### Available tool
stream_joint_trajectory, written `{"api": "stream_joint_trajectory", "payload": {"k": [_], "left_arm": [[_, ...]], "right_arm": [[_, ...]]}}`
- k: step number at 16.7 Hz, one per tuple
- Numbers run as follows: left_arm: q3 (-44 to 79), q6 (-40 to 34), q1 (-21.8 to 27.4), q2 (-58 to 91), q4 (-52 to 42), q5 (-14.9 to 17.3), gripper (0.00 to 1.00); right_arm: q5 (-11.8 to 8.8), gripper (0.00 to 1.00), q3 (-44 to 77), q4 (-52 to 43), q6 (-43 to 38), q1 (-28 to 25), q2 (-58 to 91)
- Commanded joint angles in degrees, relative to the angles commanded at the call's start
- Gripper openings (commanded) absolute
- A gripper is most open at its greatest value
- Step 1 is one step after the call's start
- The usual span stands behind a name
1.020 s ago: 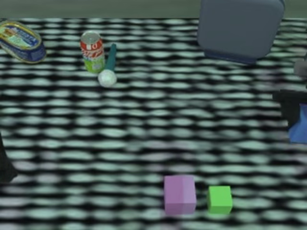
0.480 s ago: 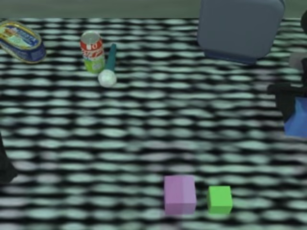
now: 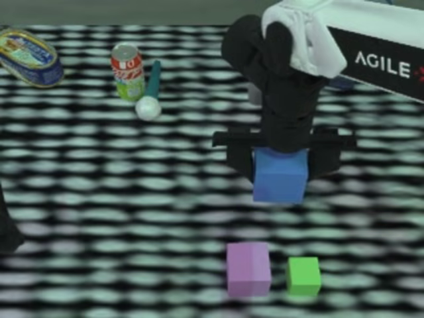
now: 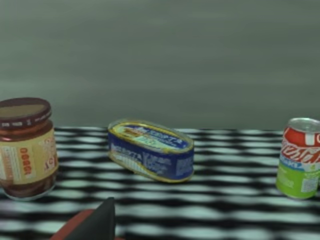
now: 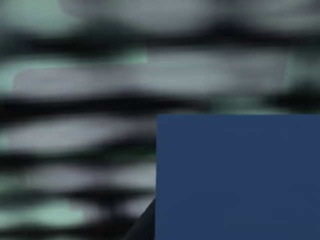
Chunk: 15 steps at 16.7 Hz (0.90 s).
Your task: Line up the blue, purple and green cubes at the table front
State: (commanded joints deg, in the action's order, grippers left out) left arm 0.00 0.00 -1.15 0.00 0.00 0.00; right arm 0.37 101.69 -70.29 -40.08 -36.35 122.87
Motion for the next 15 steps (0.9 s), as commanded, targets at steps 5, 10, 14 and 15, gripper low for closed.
{"api": "stream_joint_trajectory", "payload": {"k": [5,10,14,15], "left_arm": [[0.0,0.0,0.0,0.0,0.0,0.0,1.0],[0.0,0.0,0.0,0.0,0.0,0.0,1.0],[0.0,0.0,0.0,0.0,0.0,0.0,1.0],[0.0,0.0,0.0,0.0,0.0,0.0,1.0]], "right_arm": [[0.17,0.0,12.87,-5.24,-16.15,-19.12,6.82],[0.36,0.0,16.73,-6.54,-20.95,-24.05,8.41],[0.27,0.0,16.39,-6.19,-20.97,-23.91,8.17],[0.27,0.0,15.65,-5.39,-20.93,-23.92,8.29]]}}
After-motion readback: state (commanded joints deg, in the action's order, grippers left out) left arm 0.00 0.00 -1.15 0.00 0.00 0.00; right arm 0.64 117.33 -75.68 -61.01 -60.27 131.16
